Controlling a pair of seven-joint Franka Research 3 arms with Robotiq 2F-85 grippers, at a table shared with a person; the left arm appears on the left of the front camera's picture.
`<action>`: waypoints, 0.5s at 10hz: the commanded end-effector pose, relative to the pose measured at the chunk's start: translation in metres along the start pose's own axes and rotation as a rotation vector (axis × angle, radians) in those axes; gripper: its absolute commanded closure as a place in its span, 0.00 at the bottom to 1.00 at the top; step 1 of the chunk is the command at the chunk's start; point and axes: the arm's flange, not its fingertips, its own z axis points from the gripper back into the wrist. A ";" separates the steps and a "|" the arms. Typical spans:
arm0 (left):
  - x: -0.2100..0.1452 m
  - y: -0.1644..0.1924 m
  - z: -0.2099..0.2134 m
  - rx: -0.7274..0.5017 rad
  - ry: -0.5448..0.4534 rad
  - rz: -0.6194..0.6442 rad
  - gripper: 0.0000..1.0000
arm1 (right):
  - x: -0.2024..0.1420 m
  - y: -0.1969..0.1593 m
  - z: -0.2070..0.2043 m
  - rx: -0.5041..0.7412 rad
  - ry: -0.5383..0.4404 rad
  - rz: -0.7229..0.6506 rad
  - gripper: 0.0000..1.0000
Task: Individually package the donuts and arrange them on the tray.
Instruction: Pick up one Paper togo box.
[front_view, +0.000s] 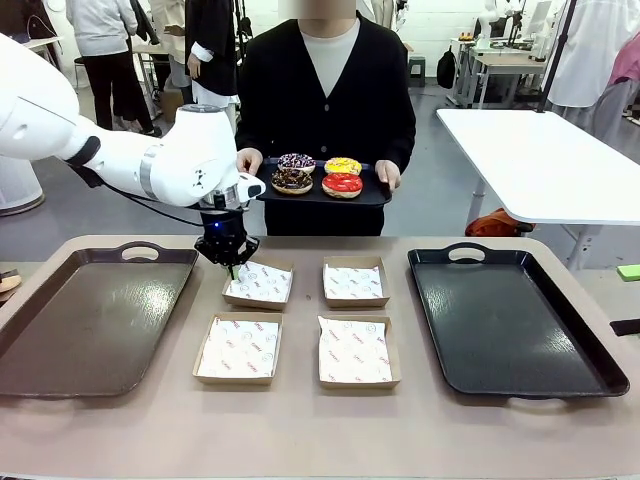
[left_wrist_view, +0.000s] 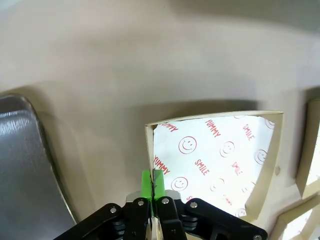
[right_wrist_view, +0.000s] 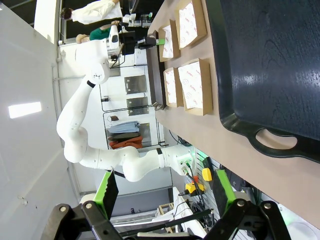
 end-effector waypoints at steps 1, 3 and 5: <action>-0.017 0.000 0.046 -0.039 0.028 0.034 1.00 | 0.000 0.000 0.000 0.007 0.002 0.003 0.00; -0.026 0.007 0.090 -0.061 0.004 0.044 1.00 | 0.000 0.000 0.000 0.007 0.002 0.003 0.00; -0.042 0.006 0.134 -0.023 -0.039 0.041 1.00 | 0.000 0.000 0.000 0.007 0.002 0.003 0.00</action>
